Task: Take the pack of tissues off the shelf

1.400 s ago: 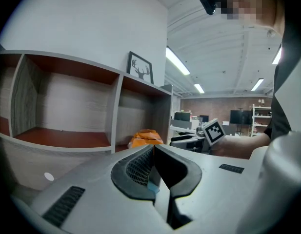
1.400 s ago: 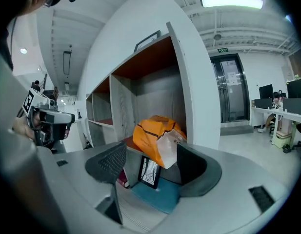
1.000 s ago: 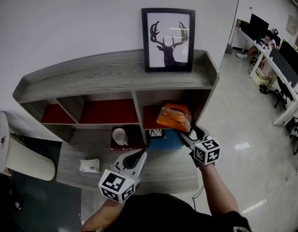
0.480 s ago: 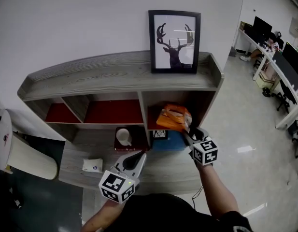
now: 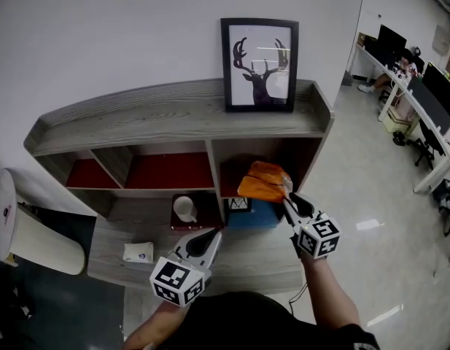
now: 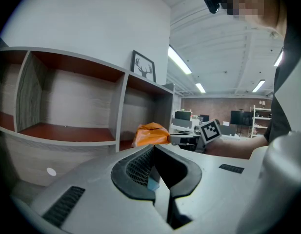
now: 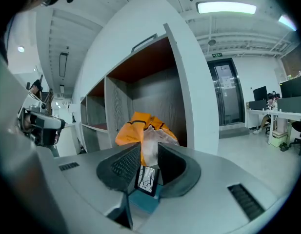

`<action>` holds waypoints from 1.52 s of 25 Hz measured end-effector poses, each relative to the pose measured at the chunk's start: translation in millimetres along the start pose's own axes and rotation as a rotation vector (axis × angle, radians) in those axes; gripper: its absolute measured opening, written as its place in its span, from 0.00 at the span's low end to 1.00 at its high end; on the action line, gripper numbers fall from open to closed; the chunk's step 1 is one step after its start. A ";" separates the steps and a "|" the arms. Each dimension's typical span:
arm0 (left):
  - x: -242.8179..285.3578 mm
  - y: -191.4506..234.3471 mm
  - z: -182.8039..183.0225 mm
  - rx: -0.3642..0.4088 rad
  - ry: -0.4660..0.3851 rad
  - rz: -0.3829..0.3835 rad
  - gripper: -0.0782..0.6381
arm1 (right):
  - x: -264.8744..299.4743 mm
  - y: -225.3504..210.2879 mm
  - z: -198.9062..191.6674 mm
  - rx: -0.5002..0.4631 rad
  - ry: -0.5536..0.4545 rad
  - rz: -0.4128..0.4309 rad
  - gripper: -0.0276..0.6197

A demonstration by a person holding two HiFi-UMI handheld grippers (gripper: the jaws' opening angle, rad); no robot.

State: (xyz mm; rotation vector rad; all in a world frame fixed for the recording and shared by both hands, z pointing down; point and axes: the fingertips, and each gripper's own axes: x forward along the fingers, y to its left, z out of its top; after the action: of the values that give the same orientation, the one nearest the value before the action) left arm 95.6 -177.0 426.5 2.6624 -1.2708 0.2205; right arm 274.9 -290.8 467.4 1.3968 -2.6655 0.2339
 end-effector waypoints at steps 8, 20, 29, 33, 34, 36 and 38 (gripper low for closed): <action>-3.9 11.5 7.0 0.003 -0.017 0.003 0.13 | -31.2 21.3 18.7 0.024 -0.053 0.040 0.19; -0.1 16.6 5.1 0.000 -0.016 -0.033 0.13 | -66.7 49.3 -0.2 0.130 -0.056 0.077 0.16; 0.3 17.1 -1.5 -0.014 -0.002 -0.043 0.13 | -69.7 59.9 -34.2 0.169 0.016 0.080 0.16; -1.0 19.2 -7.7 -0.028 0.006 -0.035 0.13 | -65.4 59.3 -47.3 0.151 0.046 0.083 0.15; -1.2 19.3 -9.3 -0.031 0.007 -0.034 0.13 | -63.0 58.7 -53.5 0.144 0.058 0.086 0.15; -1.0 19.2 -12.0 -0.037 0.011 -0.033 0.13 | -56.1 56.7 -68.9 0.131 0.091 0.095 0.15; -0.9 18.4 -14.2 -0.040 0.017 -0.033 0.13 | -48.0 55.1 -86.3 0.131 0.137 0.103 0.15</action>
State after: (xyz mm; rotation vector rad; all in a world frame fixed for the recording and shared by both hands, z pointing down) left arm 79.9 -184.4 442.0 2.6397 -1.2124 0.2097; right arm 259.9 -204.5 539.0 1.2285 -2.6526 0.5044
